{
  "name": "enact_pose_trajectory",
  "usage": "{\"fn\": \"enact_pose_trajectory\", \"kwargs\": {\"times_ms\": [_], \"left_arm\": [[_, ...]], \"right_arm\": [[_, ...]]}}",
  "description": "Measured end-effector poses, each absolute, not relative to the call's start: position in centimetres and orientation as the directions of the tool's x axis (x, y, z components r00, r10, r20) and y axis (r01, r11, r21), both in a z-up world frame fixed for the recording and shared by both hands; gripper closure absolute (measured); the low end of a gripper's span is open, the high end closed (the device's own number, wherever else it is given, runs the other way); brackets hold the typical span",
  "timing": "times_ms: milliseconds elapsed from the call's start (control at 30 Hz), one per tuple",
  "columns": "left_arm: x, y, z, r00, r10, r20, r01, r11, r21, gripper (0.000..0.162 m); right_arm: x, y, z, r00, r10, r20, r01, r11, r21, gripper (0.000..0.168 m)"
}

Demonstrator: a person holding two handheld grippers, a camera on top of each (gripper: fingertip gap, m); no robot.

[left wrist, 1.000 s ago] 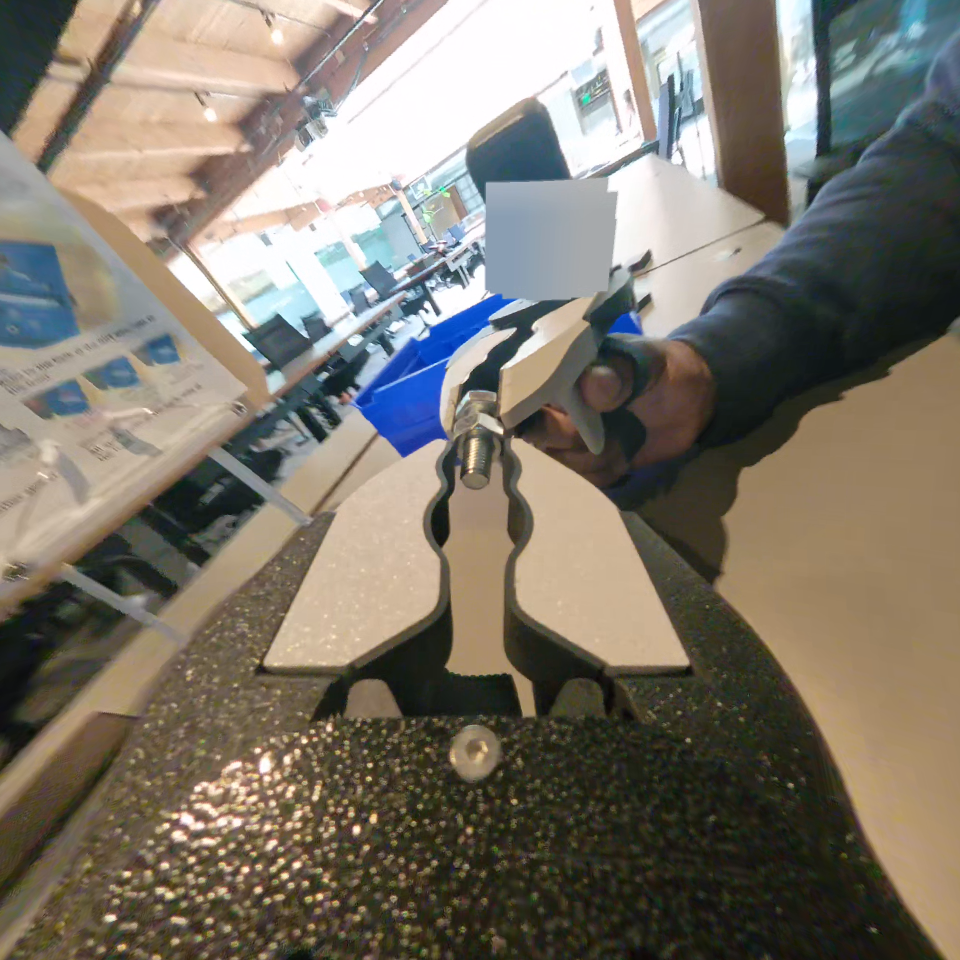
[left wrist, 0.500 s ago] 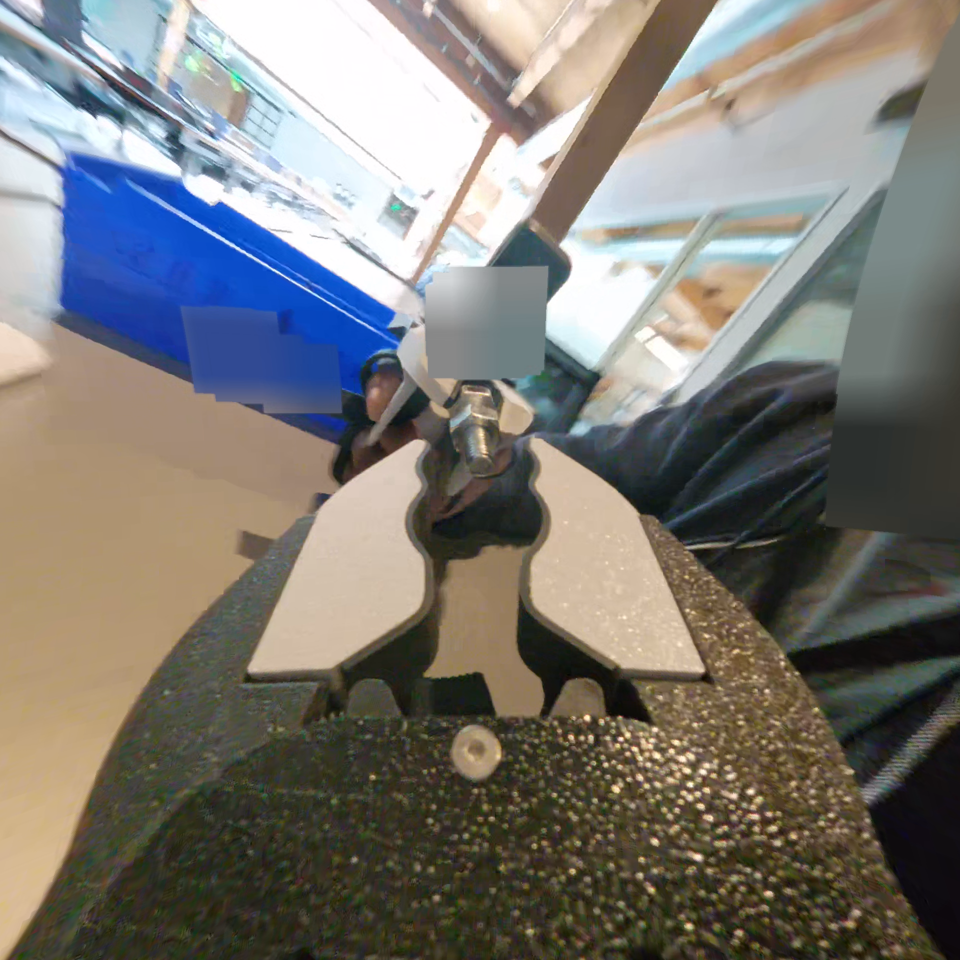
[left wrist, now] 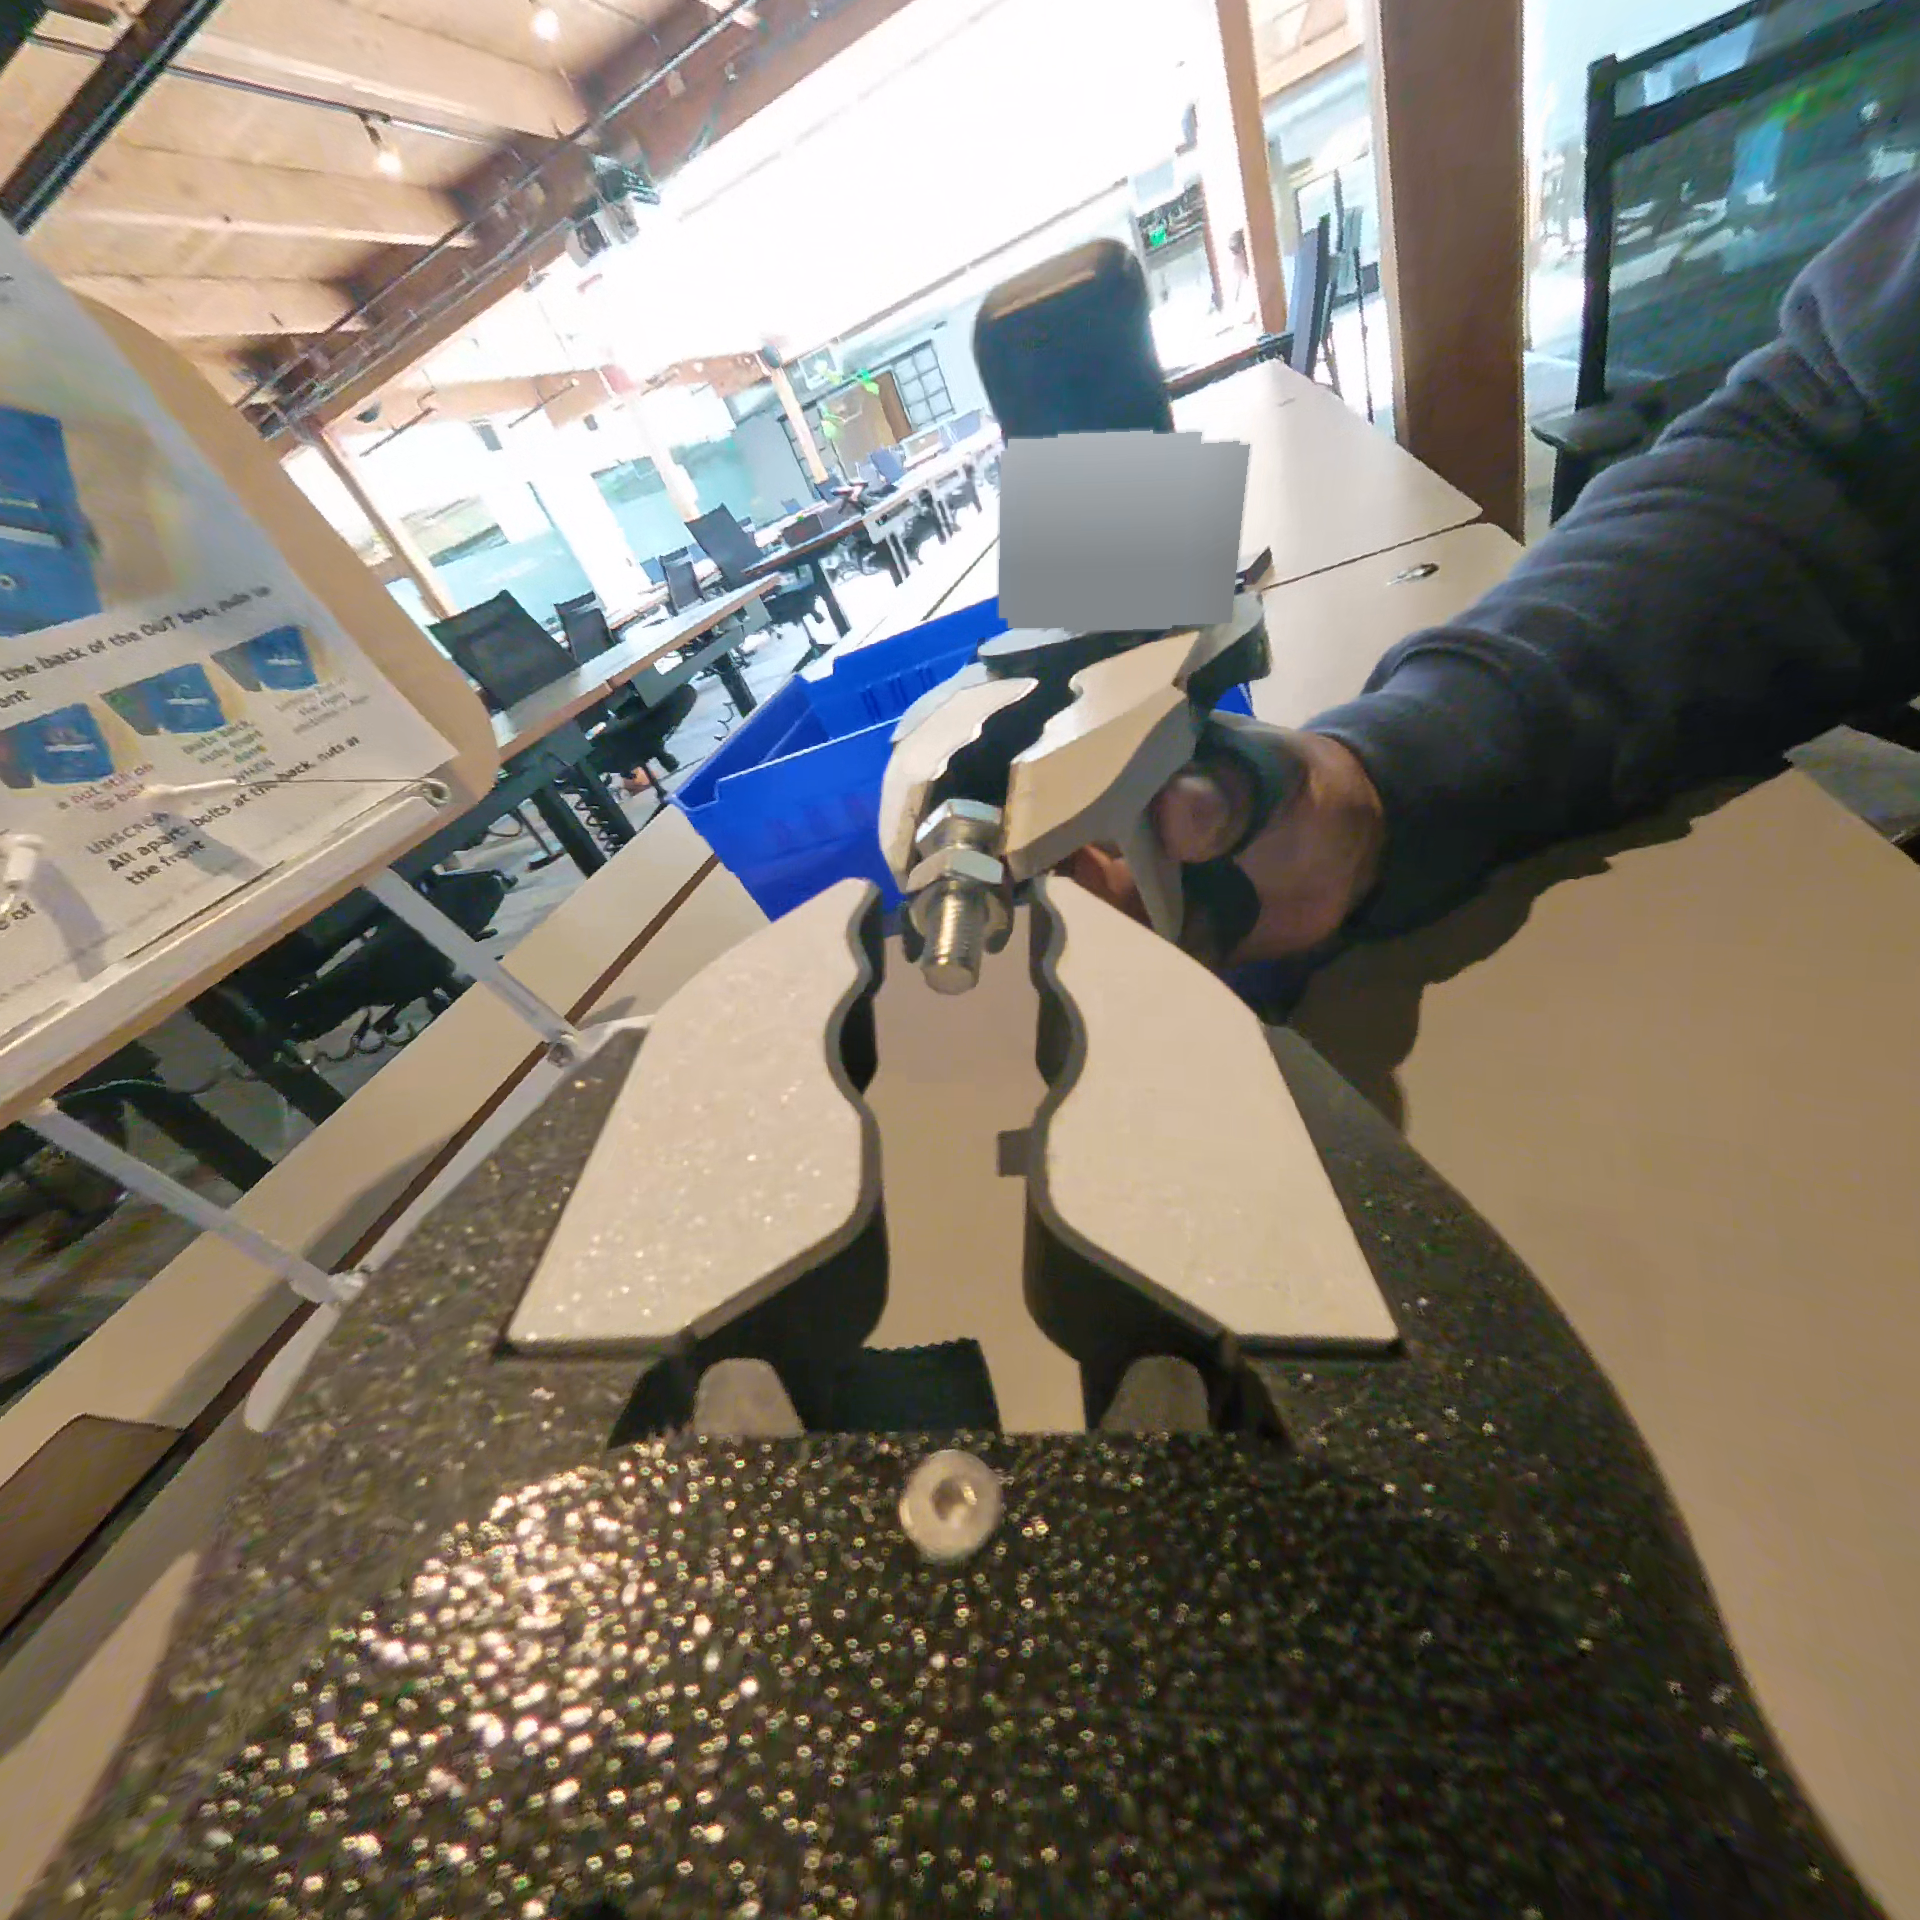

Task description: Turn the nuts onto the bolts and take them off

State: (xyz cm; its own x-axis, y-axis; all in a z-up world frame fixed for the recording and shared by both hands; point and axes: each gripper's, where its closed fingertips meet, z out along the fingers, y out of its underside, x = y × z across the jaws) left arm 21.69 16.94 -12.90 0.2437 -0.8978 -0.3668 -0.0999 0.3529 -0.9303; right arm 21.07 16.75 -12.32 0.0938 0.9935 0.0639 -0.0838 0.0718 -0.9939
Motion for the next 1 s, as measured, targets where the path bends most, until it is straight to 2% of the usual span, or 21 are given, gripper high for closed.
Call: {"fn": "enact_pose_trajectory", "kwargs": {"times_ms": [33,100,167,233,300,333,400,467,500,567,633,700,867,1000], "left_arm": [[21.8,16.8,-13.0,0.238,-0.898,-0.370,-0.101,0.356,-0.929,0.143],[21.8,16.9,-13.0,0.244,-0.903,-0.354,-0.094,0.342,-0.935,0.144],[21.8,16.8,-13.1,0.211,-0.942,-0.260,-0.078,0.249,-0.965,0.145],[21.7,16.6,-13.1,0.151,-0.984,-0.098,-0.040,0.093,-0.995,0.145],[21.7,16.5,-13.1,0.052,-0.987,0.154,0.002,-0.154,-0.988,0.145],[21.6,16.4,-13.2,-0.015,-0.952,0.306,0.021,-0.306,-0.952,0.145],[21.5,16.2,-13.2,-0.165,-0.802,0.575,0.043,-0.588,-0.808,0.145],[21.3,16.1,-13.1,-0.264,-0.700,0.663,0.058,-0.698,-0.714,0.145],[21.2,16.0,-13.0,-0.280,-0.698,0.659,0.066,-0.699,-0.712,0.143],[21.3,16.4,-13.2,-0.203,-0.783,0.588,0.076,-0.612,-0.787,0.130],[21.3,17.1,-13.4,-0.047,-0.908,0.417,0.073,-0.419,-0.905,0.117],[21.2,17.4,-12.9,0.065,-0.974,0.219,0.052,-0.215,-0.975,0.115],[21.5,16.7,-12.8,0.170,-0.972,-0.160,-0.033,0.157,-0.987,0.127],[21.6,16.7,-13.2,0.214,-0.928,-0.304,-0.093,0.291,-0.952,0.144]], "right_arm": [[21.0,16.7,-12.4,0.089,0.994,0.065,-0.082,0.072,-0.994,0.152],[21.0,16.7,-12.4,0.090,0.994,0.066,-0.080,0.073,-0.994,0.152],[21.0,16.6,-12.4,0.091,0.993,0.072,-0.075,0.079,-0.994,0.152],[20.9,16.6,-12.5,0.094,0.992,0.082,-0.068,0.089,-0.994,0.152],[20.9,16.6,-12.6,0.101,0.990,0.095,-0.056,0.101,-0.993,0.152],[20.8,16.6,-12.7,0.104,0.989,0.102,-0.048,0.107,-0.993,0.152],[20.7,16.6,-12.8,0.105,0.988,0.110,-0.038,0.115,-0.993,0.152],[20.7,16.5,-12.8,0.102,0.988,0.113,-0.038,0.117,-0.992,0.152],[20.7,16.5,-12.8,0.105,0.988,0.112,-0.042,0.117,-0.992,0.152],[20.9,16.7,-12.6,0.113,0.988,0.106,-0.051,0.112,-0.992,0.152],[21.2,17.0,-12.5,0.120,0.988,0.098,-0.060,0.106,-0.993,0.152],[21.3,17.1,-12.4,0.119,0.989,0.085,-0.071,0.094,-0.993,0.152],[21.1,16.9,-12.4,0.106,0.991,0.078,-0.077,0.087,-0.993,0.152],[21.1,16.6,-12.3,0.097,0.992,0.078,-0.081,0.086,-0.993,0.152]]}}
